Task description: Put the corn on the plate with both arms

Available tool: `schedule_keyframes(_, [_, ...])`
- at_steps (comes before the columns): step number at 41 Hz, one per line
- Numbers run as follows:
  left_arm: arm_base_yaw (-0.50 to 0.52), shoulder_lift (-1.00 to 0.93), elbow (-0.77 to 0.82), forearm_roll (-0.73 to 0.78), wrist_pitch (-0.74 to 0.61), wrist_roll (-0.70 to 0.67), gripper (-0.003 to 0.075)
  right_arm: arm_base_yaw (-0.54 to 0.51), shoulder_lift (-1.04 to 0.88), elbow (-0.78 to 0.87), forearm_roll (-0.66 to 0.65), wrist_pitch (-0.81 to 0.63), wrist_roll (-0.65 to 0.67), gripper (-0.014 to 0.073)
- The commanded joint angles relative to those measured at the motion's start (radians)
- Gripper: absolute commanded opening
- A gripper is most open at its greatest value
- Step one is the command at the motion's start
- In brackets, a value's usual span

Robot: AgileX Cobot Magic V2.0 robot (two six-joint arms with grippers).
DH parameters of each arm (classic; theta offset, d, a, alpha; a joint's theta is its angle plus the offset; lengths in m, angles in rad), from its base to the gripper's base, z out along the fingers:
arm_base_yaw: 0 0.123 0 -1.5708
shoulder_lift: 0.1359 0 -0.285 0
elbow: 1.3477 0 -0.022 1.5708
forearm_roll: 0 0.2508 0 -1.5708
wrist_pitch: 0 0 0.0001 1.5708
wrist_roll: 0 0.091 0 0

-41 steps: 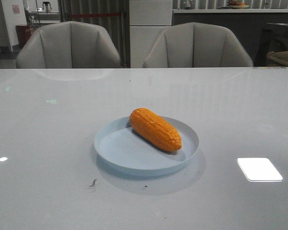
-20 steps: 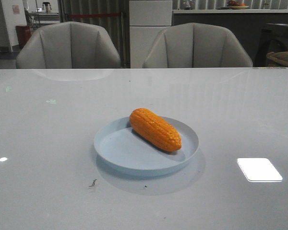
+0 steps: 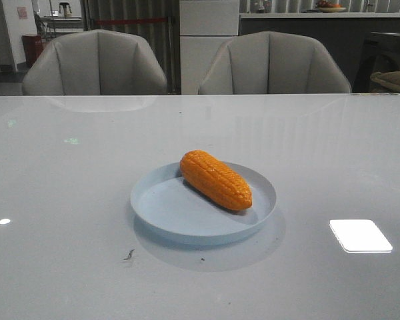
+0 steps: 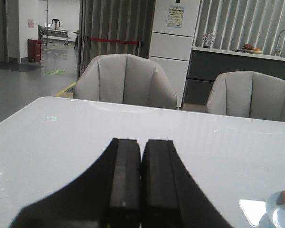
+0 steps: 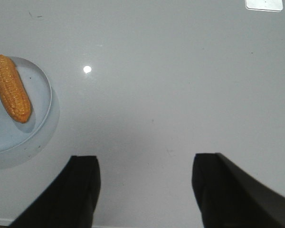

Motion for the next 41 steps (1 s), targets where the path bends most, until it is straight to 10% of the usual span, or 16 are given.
schedule_keyframes(1, [0.001,-0.005,0.002,-0.011,-0.078,0.000,0.0090,-0.004,-0.006,-0.024,-0.002,-0.060,-0.007,0.0519])
schedule_keyframes(18, [0.001,-0.005,0.002,-0.011,-0.078,0.000,0.0090,-0.004,-0.022,-0.001,-0.031,-0.108,-0.007,0.0457])
schedule_keyframes(27, [0.001,-0.005,0.002,-0.011,-0.078,0.000,0.0090,-0.004,-0.193,0.238,-0.030,-0.477,-0.007,0.0039])
schedule_keyframes(41, [0.001,-0.005,0.002,-0.011,-0.078,0.000,0.0090,-0.003,-0.606,0.741,-0.030,-0.941,-0.007,0.0066])
